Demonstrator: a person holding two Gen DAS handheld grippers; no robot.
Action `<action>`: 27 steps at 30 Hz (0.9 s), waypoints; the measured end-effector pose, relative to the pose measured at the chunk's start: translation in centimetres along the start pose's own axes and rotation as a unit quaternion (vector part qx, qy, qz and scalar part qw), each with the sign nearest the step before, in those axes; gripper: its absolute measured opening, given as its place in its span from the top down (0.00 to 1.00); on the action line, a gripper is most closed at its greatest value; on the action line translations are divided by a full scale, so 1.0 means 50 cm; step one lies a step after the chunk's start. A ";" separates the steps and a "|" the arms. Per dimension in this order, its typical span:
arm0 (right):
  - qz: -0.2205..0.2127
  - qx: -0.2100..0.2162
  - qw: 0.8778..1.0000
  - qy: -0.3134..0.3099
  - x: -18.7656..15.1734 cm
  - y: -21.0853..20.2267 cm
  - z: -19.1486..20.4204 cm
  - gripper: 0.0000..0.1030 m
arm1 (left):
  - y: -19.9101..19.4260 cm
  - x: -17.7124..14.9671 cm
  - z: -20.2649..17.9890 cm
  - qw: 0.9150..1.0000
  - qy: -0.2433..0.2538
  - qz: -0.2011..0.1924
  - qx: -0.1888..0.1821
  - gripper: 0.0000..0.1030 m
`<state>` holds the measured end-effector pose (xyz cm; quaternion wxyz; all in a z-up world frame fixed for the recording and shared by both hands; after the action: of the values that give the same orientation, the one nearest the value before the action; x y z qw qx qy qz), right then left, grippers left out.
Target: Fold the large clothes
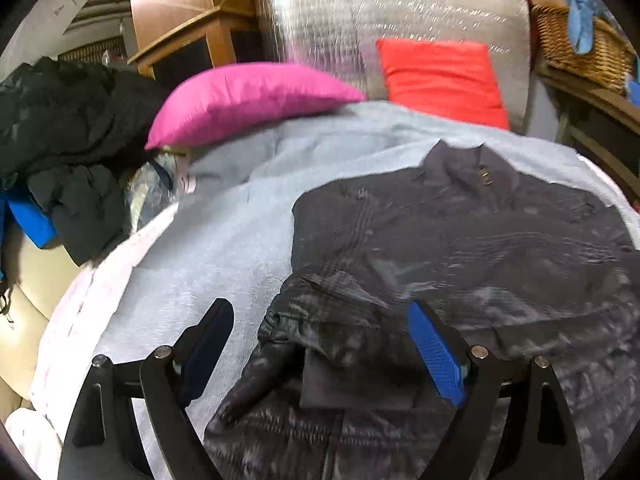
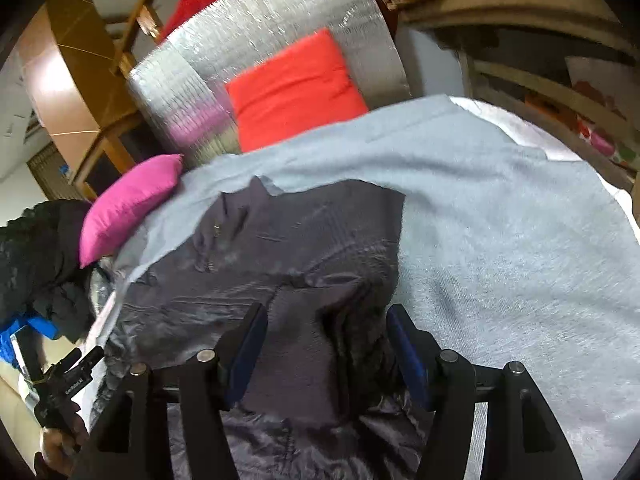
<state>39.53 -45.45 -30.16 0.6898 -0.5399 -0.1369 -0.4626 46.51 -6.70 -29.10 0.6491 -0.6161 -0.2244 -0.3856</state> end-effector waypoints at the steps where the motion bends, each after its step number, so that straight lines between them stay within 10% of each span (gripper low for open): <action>1: 0.000 0.004 1.000 -0.002 -0.003 -0.007 0.006 0.36 | -0.008 0.004 0.001 1.000 0.002 -0.005 0.000 0.13; 27: 0.031 0.054 0.996 -0.070 -0.064 0.058 0.160 0.39 | -0.003 0.014 -0.056 0.999 0.024 -0.021 -0.002 0.13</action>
<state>42.59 -36.92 -31.15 0.7205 -0.5368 -0.1931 -0.3943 46.28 -9.58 -28.88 0.6445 -0.6036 -0.2209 -0.4141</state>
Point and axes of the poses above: each gripper's, at about its wrist camera, not at the fingertips, and y roughly the way its jaws point, z to its left, x to its top, the point moved 9 cm from there along y, roughly the way its jaws point, and after that the axes turned 1 degree about -z, right-handed, at the moved point
